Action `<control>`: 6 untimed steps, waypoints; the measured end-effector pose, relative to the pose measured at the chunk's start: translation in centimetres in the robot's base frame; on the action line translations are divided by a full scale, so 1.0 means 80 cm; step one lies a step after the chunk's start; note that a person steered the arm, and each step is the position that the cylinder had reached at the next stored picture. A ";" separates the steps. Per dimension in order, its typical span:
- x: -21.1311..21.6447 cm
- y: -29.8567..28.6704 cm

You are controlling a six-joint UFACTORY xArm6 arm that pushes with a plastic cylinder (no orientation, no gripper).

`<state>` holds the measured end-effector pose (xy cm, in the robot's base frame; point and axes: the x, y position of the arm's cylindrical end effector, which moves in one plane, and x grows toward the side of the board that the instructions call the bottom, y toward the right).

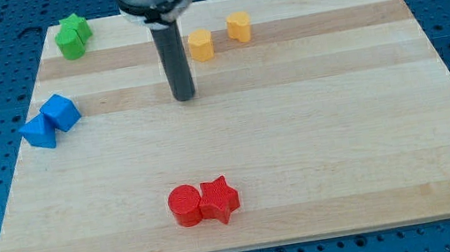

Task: Nudge the green circle and the green star slightly up

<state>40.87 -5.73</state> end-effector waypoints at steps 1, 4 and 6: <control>0.020 0.087; 0.160 0.158; 0.095 0.137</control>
<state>48.46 5.21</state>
